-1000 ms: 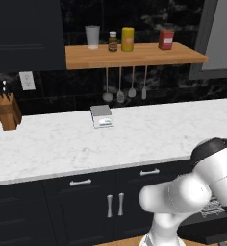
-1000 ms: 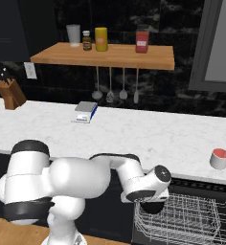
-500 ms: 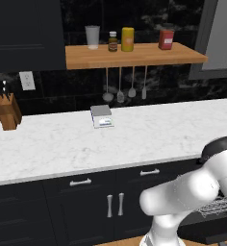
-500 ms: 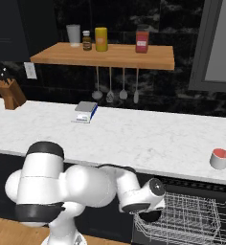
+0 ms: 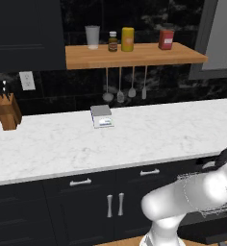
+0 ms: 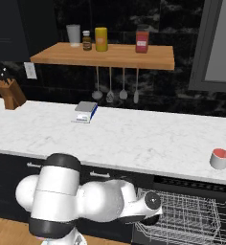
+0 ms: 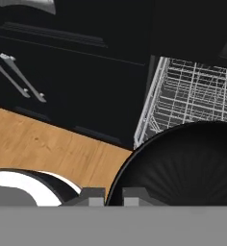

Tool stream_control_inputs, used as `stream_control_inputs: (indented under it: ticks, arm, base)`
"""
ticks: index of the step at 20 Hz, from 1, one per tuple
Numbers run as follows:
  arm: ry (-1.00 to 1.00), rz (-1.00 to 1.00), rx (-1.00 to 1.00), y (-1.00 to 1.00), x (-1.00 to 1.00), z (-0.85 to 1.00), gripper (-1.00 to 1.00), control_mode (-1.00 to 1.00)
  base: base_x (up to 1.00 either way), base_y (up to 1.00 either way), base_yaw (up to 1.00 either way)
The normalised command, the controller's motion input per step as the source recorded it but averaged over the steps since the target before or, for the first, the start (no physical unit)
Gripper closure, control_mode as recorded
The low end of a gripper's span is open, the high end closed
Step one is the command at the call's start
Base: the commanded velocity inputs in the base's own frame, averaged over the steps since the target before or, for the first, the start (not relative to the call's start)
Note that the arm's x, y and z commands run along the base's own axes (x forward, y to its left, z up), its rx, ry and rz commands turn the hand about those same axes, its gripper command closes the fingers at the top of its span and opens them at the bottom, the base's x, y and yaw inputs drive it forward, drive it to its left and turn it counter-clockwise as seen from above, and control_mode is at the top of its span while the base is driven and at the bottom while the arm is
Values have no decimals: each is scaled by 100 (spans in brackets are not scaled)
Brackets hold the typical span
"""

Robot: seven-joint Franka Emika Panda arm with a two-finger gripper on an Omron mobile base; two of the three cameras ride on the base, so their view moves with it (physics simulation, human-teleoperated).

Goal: Pick up the cup and bowl from the counter, place them in the dishwasher, and close the dishwasher door.

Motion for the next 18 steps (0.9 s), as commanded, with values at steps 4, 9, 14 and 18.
stream_control_inputs:
  ticks: [4,9,14,18]
  arm:
    - [-2,0,0,0,31,-5,100,-100]
    - [0,0,0,-4,32,0,100,-100]
    - [2,0,-2,-20,29,-34,100,-100]
    - [9,0,-3,-23,27,-44,100,-100]
  base:
    - [0,0,0]
    - [0,0,0]
    - [0,0,0]
    - [0,0,0]
